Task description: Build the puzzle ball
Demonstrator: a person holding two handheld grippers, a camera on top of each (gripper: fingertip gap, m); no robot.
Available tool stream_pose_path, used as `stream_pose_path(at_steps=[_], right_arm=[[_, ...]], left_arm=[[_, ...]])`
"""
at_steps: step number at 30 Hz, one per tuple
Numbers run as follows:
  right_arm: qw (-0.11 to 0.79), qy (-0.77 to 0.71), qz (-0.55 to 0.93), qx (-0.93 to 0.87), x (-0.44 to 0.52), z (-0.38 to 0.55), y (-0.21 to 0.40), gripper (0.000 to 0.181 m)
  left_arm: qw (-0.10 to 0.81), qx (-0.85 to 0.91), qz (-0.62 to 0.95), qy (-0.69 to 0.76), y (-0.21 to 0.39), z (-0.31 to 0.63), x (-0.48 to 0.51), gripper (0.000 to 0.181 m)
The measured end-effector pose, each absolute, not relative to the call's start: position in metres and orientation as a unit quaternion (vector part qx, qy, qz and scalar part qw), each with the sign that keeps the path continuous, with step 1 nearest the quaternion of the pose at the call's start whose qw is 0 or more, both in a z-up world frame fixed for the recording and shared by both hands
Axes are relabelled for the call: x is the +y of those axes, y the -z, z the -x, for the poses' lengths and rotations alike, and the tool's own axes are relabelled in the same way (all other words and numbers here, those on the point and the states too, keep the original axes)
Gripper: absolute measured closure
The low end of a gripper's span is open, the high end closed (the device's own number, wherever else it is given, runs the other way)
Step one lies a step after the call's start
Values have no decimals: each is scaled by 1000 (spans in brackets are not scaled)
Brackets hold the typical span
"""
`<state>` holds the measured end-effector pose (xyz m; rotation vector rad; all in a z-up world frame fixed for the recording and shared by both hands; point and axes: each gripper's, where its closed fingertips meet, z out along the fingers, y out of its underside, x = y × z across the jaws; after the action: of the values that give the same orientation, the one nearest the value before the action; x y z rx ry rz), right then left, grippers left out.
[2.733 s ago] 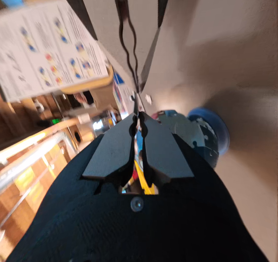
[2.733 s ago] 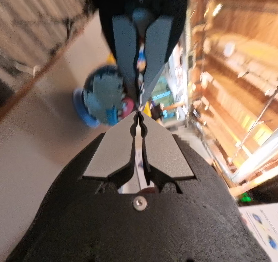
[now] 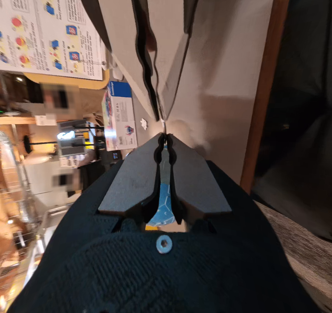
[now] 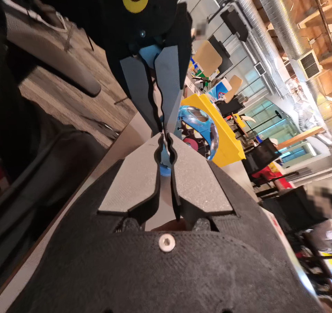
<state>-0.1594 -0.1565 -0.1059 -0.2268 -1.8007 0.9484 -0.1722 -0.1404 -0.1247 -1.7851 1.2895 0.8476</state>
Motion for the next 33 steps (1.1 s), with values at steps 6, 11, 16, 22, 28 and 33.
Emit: stream_pose_path(at_steps=[6, 11, 16, 22, 28, 33], right_arm=[[542, -310, 68, -778, -162, 165, 129, 177], [526, -277, 95, -798, -156, 175, 141, 181], [556, -158, 124, -806, -117, 194, 159, 181], [561, -71, 40, -824, -124, 211, 181, 181], [565, -91, -24, -820, -129, 224, 185, 181], [557, -57, -55, -827, -119, 242, 184, 181]], left_arm=[[418, 521, 670, -325, 138, 166, -147, 181], [434, 476, 697, -314, 147, 175, -150, 170], [448, 396, 764, -241, 145, 197, -182, 131], [469, 283, 813, -196, 145, 229, -202, 117], [475, 201, 839, -175, 152, 261, -192, 103], [491, 171, 845, -127, 158, 272, -181, 97]])
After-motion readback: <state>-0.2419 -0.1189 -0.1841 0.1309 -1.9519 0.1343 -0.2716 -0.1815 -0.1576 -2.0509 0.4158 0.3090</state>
